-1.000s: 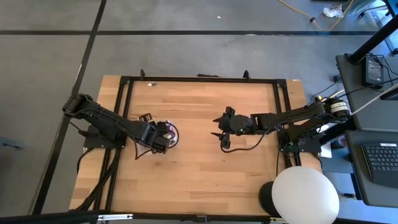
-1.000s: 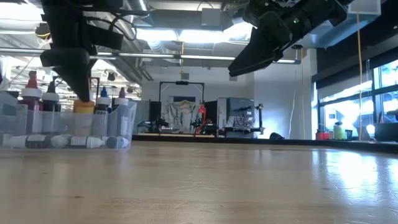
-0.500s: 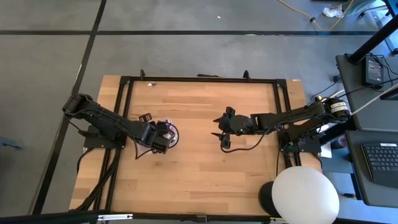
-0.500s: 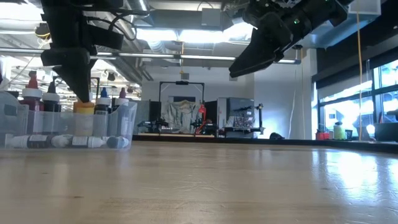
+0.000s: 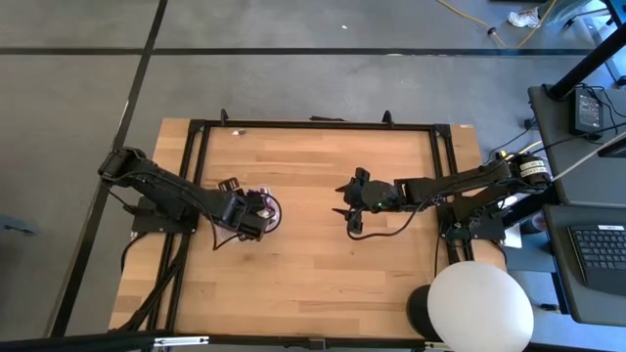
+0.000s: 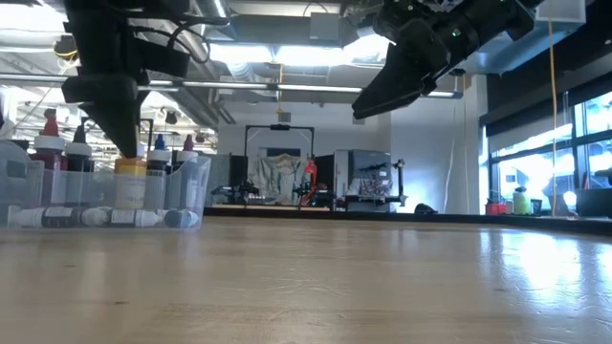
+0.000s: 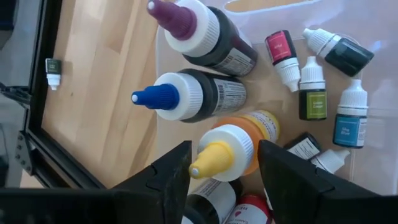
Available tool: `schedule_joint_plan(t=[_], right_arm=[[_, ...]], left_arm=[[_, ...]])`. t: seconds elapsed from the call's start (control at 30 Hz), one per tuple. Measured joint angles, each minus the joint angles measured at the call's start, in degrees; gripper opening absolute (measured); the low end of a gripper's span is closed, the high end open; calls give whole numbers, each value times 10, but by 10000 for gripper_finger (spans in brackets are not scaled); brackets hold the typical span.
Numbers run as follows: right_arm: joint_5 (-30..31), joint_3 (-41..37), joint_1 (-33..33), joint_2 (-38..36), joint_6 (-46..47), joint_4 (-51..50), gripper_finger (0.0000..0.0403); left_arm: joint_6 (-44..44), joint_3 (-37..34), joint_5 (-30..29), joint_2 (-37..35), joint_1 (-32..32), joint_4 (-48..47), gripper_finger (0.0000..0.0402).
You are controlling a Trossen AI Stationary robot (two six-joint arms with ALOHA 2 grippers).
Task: Pick & Place food coloring
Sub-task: Put the large yellow food coloring bottle into the transparent bin
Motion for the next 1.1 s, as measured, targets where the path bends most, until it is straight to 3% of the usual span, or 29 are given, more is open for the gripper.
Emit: schedule_joint_plan(t=[0.23,0.8,1.1], right_arm=[[0,0,0,0,0,0,280],[0,0,0,0,0,0,280],[0,0,0,0,0,0,280]], left_arm=[[21,0,27,-1,6,0,174],[-3,0,-14,-1,21,-48,171],[-2,0,30,0,21,-61,171]])
